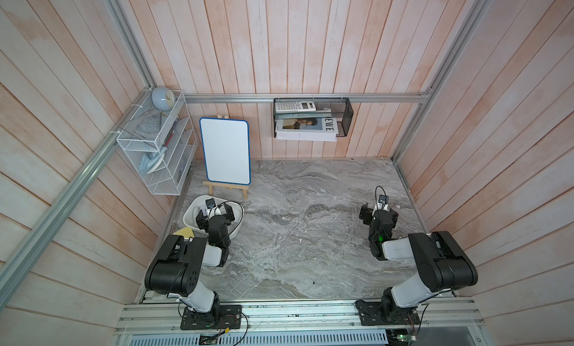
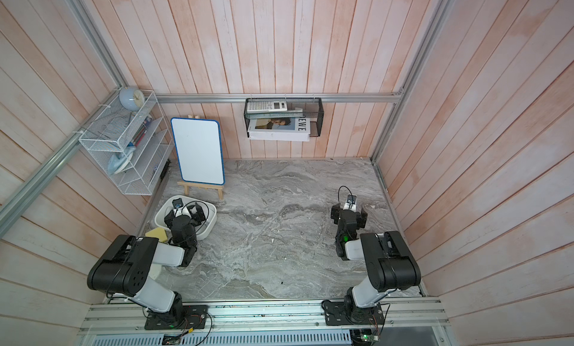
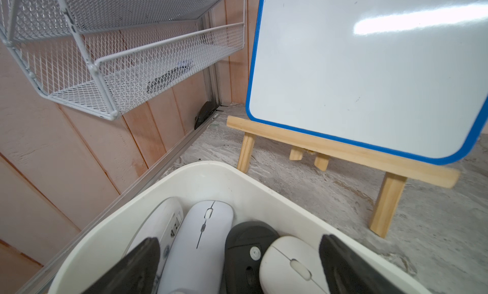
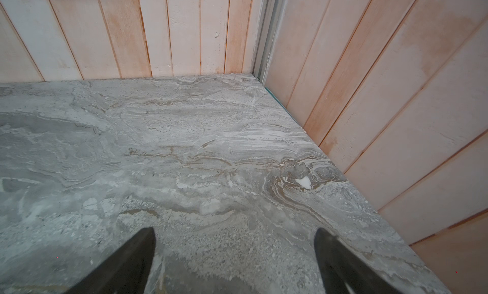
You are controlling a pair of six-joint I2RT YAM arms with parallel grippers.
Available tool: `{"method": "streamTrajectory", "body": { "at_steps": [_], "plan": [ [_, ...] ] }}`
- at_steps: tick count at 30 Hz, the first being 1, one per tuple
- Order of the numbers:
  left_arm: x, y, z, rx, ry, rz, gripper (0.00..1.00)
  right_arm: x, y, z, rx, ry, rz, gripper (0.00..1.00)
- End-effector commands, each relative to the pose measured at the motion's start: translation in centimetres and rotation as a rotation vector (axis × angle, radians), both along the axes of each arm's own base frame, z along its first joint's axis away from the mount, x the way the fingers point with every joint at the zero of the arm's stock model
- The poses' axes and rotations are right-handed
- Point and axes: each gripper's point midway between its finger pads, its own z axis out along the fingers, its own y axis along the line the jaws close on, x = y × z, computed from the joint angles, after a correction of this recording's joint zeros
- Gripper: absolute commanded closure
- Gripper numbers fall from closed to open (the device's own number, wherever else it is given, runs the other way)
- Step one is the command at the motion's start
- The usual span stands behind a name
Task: Take out the mouse from the storage box
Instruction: Move the storage box to the center of the board.
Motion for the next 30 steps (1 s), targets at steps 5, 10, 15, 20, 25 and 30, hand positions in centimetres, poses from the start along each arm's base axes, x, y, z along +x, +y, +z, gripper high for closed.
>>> {"method": "streamTrajectory", "body": {
  "at_steps": [5, 10, 15, 20, 25, 30],
  "plan": [
    [-0.5, -0.2, 1.2, -0.004, -0.064, -0.028, 0.0, -0.7, 1.8, 1.0, -0.035, -0.055, 0.088, 0.02],
    [-3.2, -0.8, 3.5, 0.009, -0.181, -0.059, 0.0, -2.6, 3.4, 4.2, -0.137, -0.131, 0.087, 0.02],
    [-5.3, -4.7, 7.6, 0.124, -0.235, -0.11, 0.0, -3.7, 8.0, 9.1, -0.236, -0.178, 0.16, 0.02],
    [-6.7, -8.1, 10.4, 0.008, -0.244, -0.201, 0.0, -6.0, 12.3, 12.7, -0.077, -0.131, 0.332, 0.02],
    [-8.7, -6.7, 11.8, -0.293, -0.165, -0.103, 0.0, -9.0, 12.0, 14.5, 0.156, -0.013, 0.36, 0.02],
    [-11.3, -5.2, 10.9, -0.468, 0.007, 0.025, 0.0, -12.1, 9.1, 13.3, 0.34, 0.043, 0.254, 0.02]
  ]
}}
